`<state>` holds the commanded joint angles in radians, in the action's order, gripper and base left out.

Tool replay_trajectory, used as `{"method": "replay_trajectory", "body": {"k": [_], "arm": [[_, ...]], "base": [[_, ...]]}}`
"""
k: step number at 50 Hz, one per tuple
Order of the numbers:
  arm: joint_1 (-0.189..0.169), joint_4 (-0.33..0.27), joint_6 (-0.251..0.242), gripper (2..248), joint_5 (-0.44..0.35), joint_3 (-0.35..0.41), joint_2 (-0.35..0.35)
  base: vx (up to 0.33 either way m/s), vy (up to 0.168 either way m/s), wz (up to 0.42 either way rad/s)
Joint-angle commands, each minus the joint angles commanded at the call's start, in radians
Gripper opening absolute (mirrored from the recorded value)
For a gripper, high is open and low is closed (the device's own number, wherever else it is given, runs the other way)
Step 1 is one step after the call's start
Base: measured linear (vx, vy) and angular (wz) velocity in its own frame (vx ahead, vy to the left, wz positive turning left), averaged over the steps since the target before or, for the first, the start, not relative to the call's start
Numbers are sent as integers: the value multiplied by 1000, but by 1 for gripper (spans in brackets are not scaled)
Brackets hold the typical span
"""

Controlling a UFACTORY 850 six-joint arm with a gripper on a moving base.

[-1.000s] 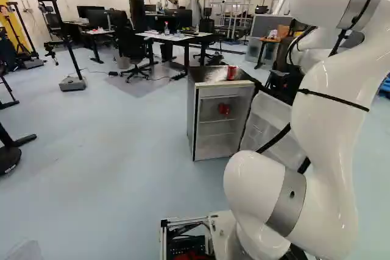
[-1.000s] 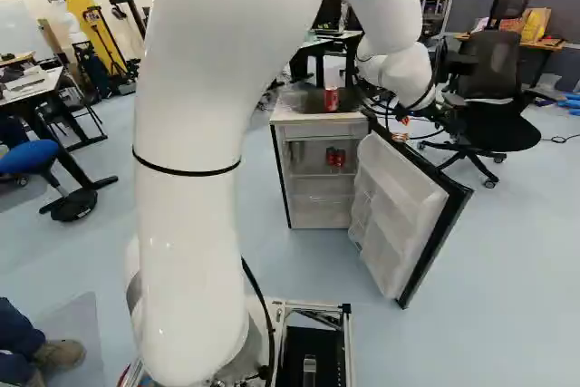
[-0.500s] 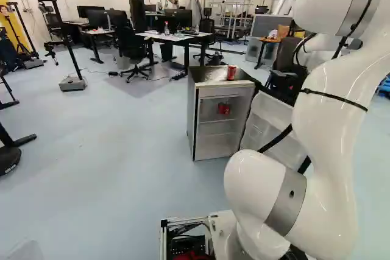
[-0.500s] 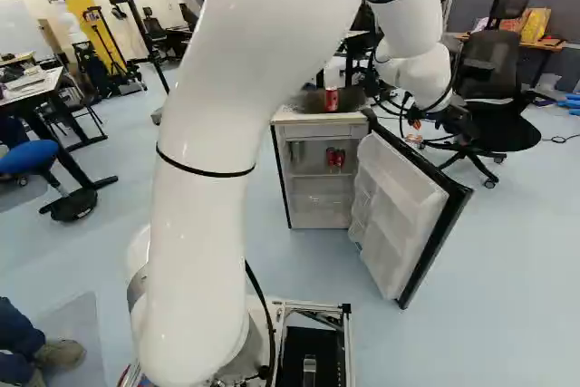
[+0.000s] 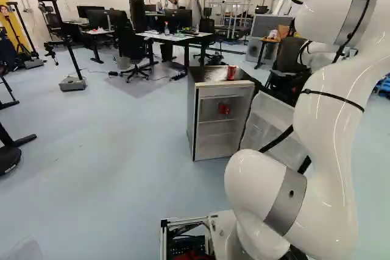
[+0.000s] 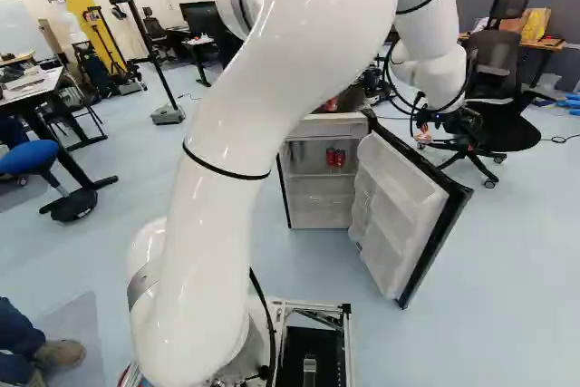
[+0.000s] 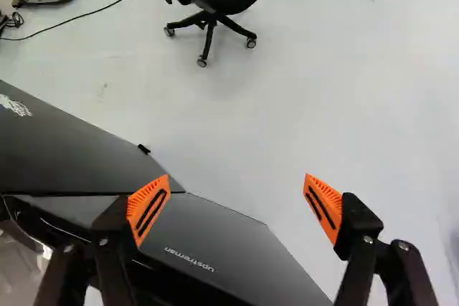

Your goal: Grab a drink from the fridge

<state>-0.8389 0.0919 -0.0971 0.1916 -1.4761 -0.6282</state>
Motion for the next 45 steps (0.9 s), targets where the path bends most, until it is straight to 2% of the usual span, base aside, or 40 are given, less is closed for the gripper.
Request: {"method": "replay_trajectory", "body": {"k": [45], "arm": [[-18,62,0,247,311,-304,-209]], "base": [[0,0,0]]}}
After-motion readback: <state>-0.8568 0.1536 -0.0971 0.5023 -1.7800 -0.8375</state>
